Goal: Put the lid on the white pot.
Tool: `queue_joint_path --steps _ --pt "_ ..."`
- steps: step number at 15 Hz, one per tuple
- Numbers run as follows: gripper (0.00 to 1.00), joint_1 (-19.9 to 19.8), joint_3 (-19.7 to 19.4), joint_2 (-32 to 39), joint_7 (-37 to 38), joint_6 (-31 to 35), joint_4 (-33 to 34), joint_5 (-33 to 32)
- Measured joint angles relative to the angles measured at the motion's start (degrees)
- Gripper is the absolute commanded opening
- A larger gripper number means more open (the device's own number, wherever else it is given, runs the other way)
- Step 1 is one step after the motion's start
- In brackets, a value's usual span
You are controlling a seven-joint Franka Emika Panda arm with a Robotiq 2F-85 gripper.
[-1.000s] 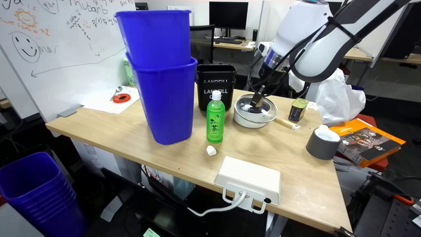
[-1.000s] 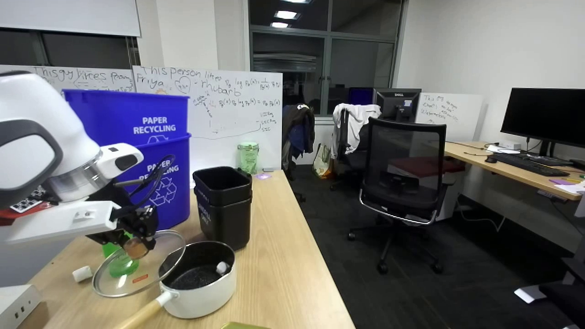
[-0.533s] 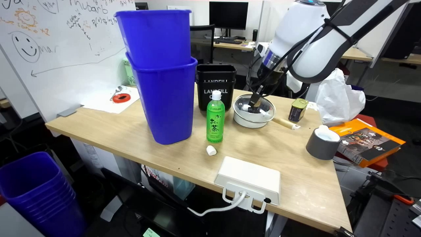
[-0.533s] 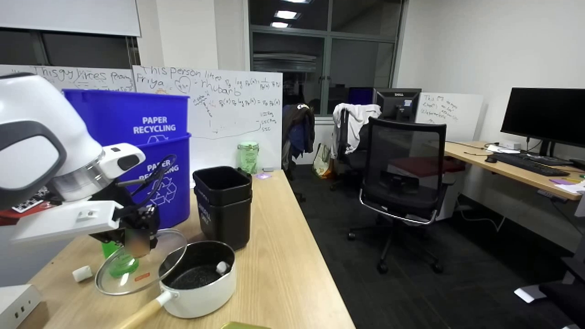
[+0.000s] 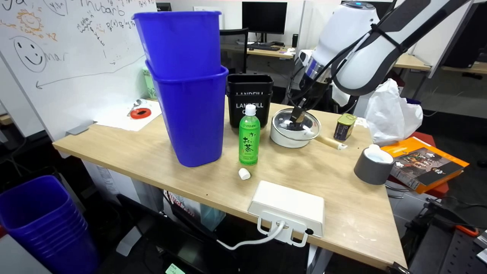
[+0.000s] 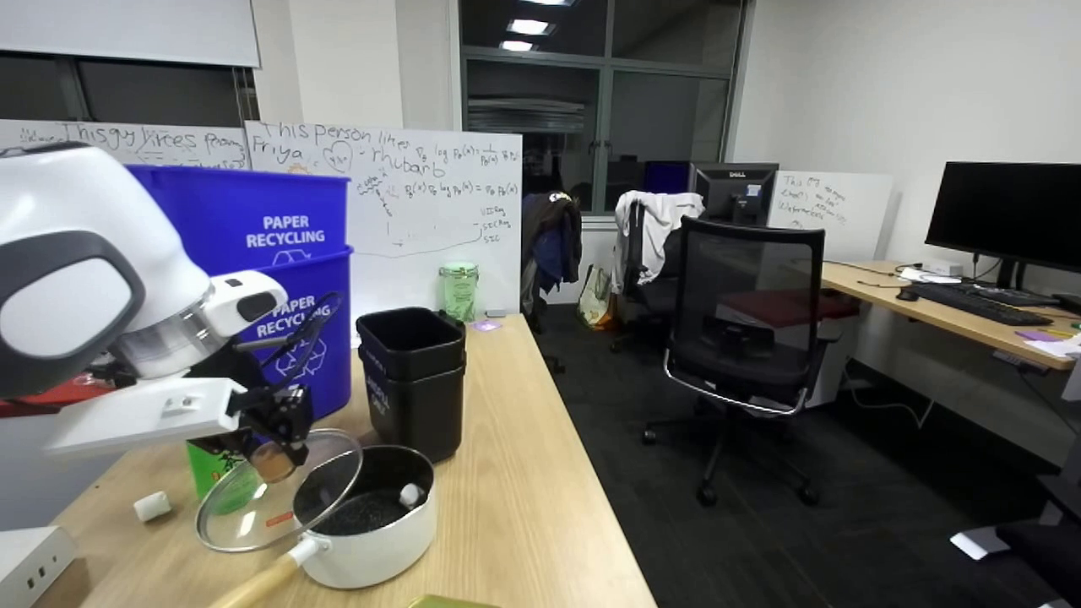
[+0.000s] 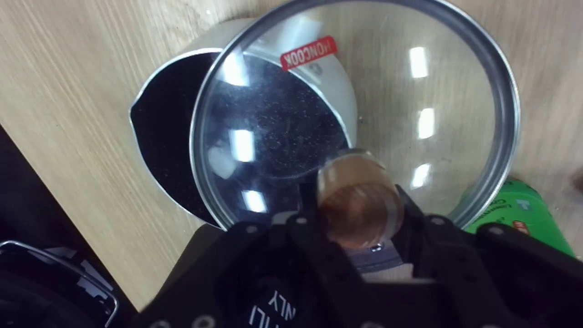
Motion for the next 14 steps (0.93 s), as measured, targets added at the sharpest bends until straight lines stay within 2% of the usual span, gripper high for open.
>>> queue_joint_path --steps 4,7,10,14 --pt "0.16 -1.70 -1.24 5.25 0.03 -0.02 6.12 1.72" --pt "0.16 -2.88 0.02 9.30 0.04 -1.33 11.54 5.54" --pt "0.16 -3.80 1.31 11.59 0.04 -5.22 16.46 8.48" --pt "0.16 -4.97 0.66 12.54 0.14 -12.24 20.34 9.19"
